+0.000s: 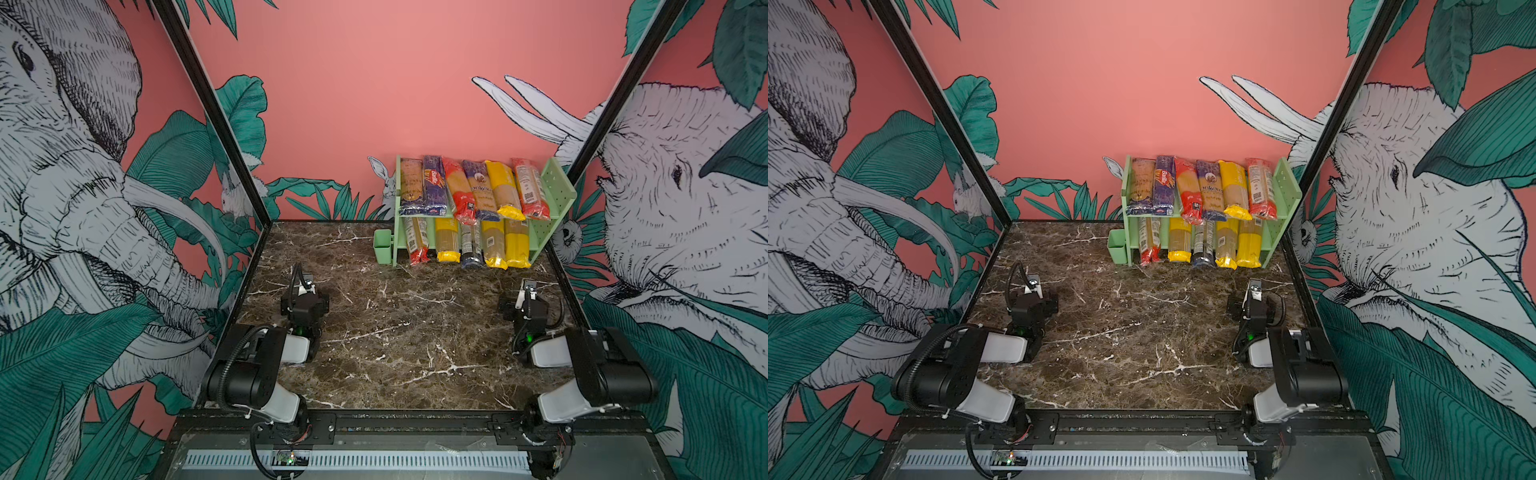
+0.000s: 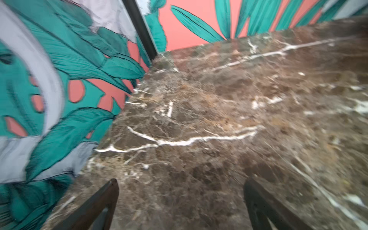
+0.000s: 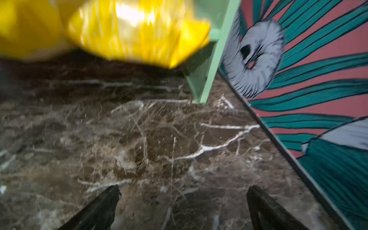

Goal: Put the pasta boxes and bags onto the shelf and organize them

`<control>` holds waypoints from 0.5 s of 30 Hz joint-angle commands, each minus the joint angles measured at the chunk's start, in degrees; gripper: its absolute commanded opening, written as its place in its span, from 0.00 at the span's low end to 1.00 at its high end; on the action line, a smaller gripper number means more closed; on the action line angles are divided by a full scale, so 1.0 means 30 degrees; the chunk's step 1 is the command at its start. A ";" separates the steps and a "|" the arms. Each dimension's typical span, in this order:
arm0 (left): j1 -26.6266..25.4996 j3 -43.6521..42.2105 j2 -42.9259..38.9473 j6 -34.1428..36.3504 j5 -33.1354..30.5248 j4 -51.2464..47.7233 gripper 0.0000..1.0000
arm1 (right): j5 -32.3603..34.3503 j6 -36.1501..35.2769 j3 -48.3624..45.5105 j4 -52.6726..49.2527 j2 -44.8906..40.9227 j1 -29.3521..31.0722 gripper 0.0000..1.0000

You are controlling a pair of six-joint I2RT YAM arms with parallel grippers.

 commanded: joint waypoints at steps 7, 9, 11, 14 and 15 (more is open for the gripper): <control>0.1534 0.1837 0.0536 -0.0601 0.3377 -0.0949 0.95 | -0.3785 -0.0803 0.2652 -0.2246 -0.0233 -0.0353 0.99; 0.1555 0.1653 0.1003 -0.0354 0.3285 0.0154 0.88 | -0.3756 -0.0786 0.2630 -0.2035 -0.0215 -0.0353 0.99; 0.1541 0.1771 0.0714 -0.0512 0.3317 -0.0484 1.00 | -0.3663 -0.0769 0.2523 -0.1860 -0.0212 -0.0353 0.99; 0.1533 0.1662 0.0892 -0.0394 0.3306 -0.0011 1.00 | -0.3316 -0.0677 0.2063 -0.1028 -0.0285 -0.0325 0.99; 0.1534 0.1660 0.0857 -0.0404 0.3340 -0.0024 1.00 | -0.3233 -0.0604 0.2049 -0.1028 -0.0278 -0.0350 0.99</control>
